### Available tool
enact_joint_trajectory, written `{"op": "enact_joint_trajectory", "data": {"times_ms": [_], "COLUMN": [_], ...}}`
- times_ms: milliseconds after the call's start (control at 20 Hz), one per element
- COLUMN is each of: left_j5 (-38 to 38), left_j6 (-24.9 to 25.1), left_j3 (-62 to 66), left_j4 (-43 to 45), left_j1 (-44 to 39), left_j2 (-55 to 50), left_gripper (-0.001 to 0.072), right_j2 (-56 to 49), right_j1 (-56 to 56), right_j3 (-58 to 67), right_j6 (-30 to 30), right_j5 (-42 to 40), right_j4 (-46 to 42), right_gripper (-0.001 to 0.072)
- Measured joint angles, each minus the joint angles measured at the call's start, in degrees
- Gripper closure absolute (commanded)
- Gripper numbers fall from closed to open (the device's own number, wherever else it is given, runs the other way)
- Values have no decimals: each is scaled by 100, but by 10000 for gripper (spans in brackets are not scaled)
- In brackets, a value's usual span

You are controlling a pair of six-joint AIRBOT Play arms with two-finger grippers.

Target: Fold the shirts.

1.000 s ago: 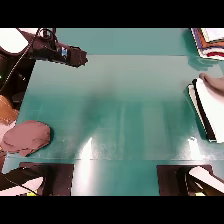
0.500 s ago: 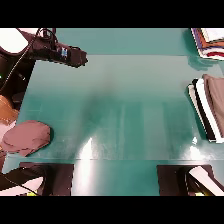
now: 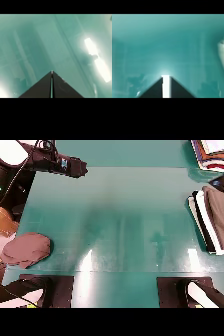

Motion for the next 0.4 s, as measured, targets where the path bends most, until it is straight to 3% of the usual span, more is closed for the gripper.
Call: {"op": "enact_joint_trajectory", "data": {"times_ms": [200, 400], "left_j5": [116, 181], "left_j6": [0, 0], "left_j3": [0, 0], "left_j4": [-4, -4], "left_j1": [0, 0], "left_j2": [0, 0], "left_gripper": [680, 681], "right_j2": [0, 0], "right_j1": [1115, 1532], "right_j3": [46, 57], "right_j6": [-4, -9], "right_j5": [-306, -413], "right_j4": [22, 28], "right_gripper": [691, 692]}}
